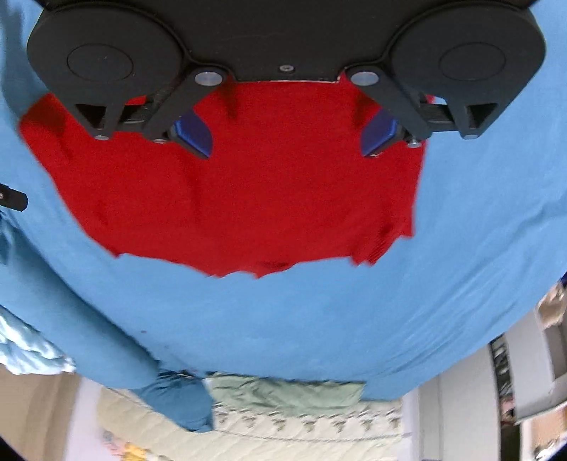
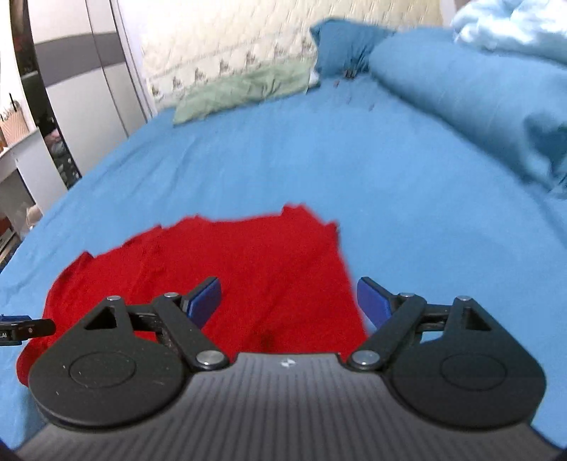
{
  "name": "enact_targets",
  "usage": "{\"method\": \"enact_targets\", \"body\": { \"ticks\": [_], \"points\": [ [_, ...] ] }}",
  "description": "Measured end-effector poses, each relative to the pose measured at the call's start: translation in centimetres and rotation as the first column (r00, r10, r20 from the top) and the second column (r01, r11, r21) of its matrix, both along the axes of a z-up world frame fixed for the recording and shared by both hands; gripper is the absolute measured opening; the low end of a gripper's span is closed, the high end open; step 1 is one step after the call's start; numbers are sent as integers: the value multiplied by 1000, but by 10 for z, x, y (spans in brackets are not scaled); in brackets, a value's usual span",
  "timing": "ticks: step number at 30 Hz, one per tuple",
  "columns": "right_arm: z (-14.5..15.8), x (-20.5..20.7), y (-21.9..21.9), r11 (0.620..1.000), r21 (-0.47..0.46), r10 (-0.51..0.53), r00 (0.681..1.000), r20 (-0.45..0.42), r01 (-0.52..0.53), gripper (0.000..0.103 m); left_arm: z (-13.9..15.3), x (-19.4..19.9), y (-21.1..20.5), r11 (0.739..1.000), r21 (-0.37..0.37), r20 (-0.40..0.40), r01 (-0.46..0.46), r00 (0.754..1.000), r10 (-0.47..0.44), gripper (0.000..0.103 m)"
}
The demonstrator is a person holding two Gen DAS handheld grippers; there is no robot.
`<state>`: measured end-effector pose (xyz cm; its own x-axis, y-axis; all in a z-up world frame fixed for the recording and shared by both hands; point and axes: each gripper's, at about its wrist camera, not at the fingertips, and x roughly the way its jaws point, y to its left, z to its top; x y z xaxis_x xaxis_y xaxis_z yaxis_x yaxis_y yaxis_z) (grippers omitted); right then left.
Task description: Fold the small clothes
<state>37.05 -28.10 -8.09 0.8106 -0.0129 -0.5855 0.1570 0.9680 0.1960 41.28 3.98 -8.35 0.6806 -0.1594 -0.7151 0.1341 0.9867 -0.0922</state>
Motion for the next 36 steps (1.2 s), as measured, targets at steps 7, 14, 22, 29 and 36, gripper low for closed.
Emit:
{"method": "enact_targets", "body": {
  "ticks": [7,14,22,29,36],
  "points": [
    [-12,-30,-28,999,-5,-50,998,-50,50,102,-16,19,-58,998,25,-58,64,996,-63,99],
    [-61,-42,-21,995,-94,5,997,-73,-12,99,-54,37,-84,996,61,-159,68,986,-58,99],
    [-88,-37,-9,992,-108,58,997,-44,-62,78,-67,42,-78,996,41,-202,78,977,-68,103],
    [-81,-32,-7,997,-40,62,996,-70,-65,31,-65,47,-84,993,66,-211,97,974,-81,103],
    [-32,-29,-21,985,174,2,997,-79,12,26,-29,28,-52,992,95,-114,82,991,-71,103]
  ]
}}
